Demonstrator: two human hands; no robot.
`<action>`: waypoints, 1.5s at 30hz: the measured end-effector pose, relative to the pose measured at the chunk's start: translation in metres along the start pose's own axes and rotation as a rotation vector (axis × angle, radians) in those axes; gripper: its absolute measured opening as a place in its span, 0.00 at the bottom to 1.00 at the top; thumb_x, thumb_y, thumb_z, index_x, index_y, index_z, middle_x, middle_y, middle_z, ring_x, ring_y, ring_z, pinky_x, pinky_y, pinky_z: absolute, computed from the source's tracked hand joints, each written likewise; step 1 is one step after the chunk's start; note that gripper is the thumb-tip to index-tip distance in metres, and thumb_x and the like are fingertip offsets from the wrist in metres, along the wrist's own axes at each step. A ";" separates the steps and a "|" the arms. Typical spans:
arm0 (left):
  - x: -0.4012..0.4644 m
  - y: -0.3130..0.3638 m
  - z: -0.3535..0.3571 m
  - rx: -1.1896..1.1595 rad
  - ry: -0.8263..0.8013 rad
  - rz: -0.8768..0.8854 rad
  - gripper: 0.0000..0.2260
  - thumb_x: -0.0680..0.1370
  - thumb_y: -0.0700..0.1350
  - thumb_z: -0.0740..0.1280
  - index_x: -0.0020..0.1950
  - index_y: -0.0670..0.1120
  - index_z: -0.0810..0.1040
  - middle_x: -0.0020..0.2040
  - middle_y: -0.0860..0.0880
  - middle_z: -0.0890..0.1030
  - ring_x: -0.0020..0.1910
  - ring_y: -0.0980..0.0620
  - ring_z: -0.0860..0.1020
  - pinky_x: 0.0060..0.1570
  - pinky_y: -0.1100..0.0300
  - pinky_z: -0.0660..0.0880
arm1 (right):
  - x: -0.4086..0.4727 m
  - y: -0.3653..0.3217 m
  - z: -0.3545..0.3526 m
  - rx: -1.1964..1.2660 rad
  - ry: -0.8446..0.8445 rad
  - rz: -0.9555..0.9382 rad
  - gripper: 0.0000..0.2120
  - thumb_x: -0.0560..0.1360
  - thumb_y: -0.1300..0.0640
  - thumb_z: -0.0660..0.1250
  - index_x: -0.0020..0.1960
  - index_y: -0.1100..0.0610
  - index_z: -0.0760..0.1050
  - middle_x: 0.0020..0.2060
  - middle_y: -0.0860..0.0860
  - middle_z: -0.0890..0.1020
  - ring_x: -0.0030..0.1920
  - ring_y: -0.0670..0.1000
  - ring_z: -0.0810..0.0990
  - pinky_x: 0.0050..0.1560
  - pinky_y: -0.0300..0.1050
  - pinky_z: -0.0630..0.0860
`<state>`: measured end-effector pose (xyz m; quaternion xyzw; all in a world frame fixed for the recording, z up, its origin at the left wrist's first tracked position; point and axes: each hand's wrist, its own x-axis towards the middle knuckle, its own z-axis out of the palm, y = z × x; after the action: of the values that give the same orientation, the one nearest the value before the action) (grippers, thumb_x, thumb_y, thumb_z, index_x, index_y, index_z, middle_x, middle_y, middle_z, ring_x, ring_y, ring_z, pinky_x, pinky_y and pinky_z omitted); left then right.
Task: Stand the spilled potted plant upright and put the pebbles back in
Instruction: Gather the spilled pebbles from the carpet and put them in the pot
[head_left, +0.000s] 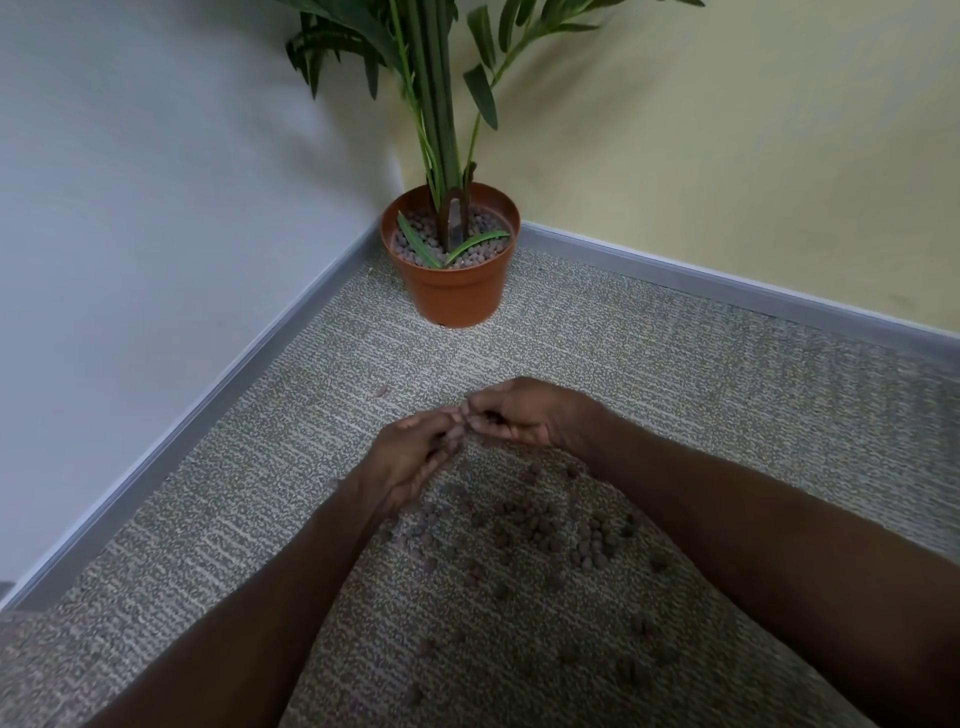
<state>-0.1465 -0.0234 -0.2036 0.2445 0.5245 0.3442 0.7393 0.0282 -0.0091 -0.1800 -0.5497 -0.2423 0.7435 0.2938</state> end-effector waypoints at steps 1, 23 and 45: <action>0.003 0.007 0.001 -0.040 -0.036 -0.013 0.07 0.74 0.34 0.69 0.52 0.36 0.82 0.41 0.42 0.84 0.34 0.55 0.81 0.33 0.67 0.79 | 0.001 -0.009 0.000 0.030 -0.014 0.005 0.07 0.74 0.68 0.67 0.51 0.69 0.78 0.42 0.60 0.83 0.37 0.46 0.83 0.38 0.34 0.82; 0.049 0.183 0.066 0.094 0.181 0.391 0.04 0.78 0.33 0.62 0.46 0.36 0.77 0.39 0.43 0.83 0.39 0.50 0.84 0.43 0.57 0.82 | 0.003 -0.173 0.026 0.084 0.305 -0.478 0.08 0.72 0.72 0.65 0.39 0.63 0.79 0.30 0.56 0.81 0.32 0.53 0.82 0.37 0.48 0.83; 0.007 0.005 -0.081 1.499 -0.010 0.804 0.13 0.69 0.38 0.61 0.48 0.44 0.82 0.44 0.43 0.81 0.43 0.44 0.80 0.47 0.53 0.78 | 0.045 0.022 0.006 -1.506 0.062 -0.619 0.10 0.73 0.60 0.63 0.52 0.58 0.77 0.50 0.59 0.78 0.53 0.59 0.77 0.54 0.50 0.73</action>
<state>-0.2223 -0.0148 -0.2315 0.8387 0.4839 0.1414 0.2058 0.0089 0.0069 -0.2240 -0.5283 -0.8100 0.2507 0.0440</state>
